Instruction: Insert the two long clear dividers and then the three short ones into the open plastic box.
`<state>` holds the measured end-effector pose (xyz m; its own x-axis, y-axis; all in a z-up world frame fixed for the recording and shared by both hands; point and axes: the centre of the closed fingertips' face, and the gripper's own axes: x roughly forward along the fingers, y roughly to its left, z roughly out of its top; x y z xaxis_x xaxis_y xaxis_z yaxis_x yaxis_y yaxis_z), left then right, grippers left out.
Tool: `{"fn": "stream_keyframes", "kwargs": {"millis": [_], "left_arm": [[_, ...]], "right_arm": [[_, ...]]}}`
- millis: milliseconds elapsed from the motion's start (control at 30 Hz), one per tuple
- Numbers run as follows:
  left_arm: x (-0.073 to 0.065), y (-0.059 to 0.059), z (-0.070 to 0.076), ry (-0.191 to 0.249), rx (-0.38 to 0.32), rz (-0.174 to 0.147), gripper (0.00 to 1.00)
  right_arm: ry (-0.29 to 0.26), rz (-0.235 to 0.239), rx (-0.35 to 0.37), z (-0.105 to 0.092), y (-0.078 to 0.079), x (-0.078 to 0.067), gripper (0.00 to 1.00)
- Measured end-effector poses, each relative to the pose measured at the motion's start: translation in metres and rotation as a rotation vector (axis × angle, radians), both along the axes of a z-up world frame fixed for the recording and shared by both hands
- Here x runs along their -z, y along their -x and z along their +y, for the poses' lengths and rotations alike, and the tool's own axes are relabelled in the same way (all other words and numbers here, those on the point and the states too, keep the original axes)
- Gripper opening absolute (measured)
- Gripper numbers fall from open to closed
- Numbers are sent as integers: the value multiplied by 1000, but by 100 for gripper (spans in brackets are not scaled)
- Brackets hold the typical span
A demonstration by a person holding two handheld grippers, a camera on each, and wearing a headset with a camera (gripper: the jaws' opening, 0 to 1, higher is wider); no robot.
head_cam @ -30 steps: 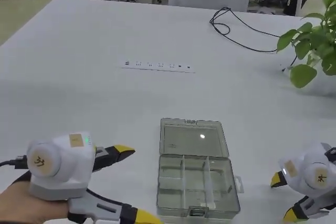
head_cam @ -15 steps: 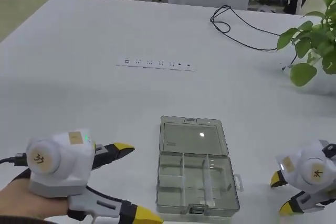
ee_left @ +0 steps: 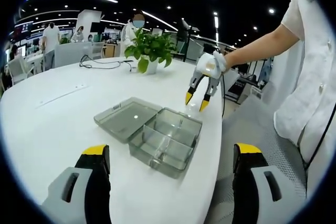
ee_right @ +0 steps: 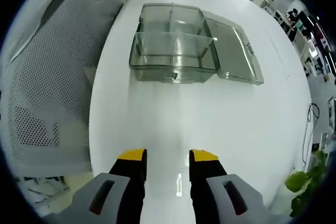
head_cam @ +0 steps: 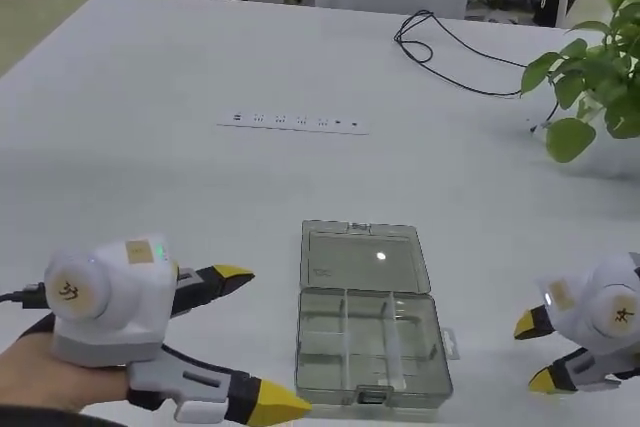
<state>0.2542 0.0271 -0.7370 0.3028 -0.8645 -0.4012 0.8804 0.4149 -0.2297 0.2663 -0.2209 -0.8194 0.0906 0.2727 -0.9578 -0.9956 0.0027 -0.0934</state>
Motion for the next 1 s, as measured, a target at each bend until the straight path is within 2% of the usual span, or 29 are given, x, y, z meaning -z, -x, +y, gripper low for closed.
{"fn": "stream_keyframes", "kwargs": {"millis": [133, 167, 267, 367, 400, 433, 500, 533, 567, 600, 667, 833, 933, 1000], "left_arm": [[-11, -5, -6, 24, -16, 5, 98], [-16, -6, -10, 46, -23, 16, 97], [-23, -9, -19, 76, -43, 41, 95], [-29, -12, -30, 117, -67, 86, 91], [-30, -12, -31, 123, -70, 94, 90], [-32, -13, -34, 139, -91, 129, 88], [-37, -13, -41, 175, -97, 158, 86], [-39, -13, -45, 192, -108, 185, 85], [-40, -14, -47, 203, -109, 195, 84], [-41, -14, -50, 216, -112, 226, 83], [-44, -13, -55, 233, -109, 239, 81], [-51, -9, -70, 294, -119, 325, 73], [-52, -7, -74, 308, -118, 351, 68], [-53, -4, -78, 319, -118, 384, 64]], "right_arm": [[-34, -50, 7, 15, -3, -24, 33], [-53, -62, 10, 22, -3, -33, 33], [-78, -96, 2, 36, -3, -51, 33], [-114, -127, 4, 54, -2, -71, 33], [-116, -131, 3, 56, -1, -73, 33], [-124, -139, 2, 62, 0, -79, 33], [-143, -149, 3, 72, 3, -87, 33], [-149, -156, 1, 77, 4, -92, 33], [-155, -161, -2, 81, 5, -95, 33], [-162, -168, 0, 86, 5, -99, 33], [-173, -175, -2, 94, 7, -105, 33], [-211, -192, -11, 117, 13, -123, 33], [-220, -200, -18, 125, 15, -128, 33], [-223, -208, -24, 130, 16, -132, 33]]}}
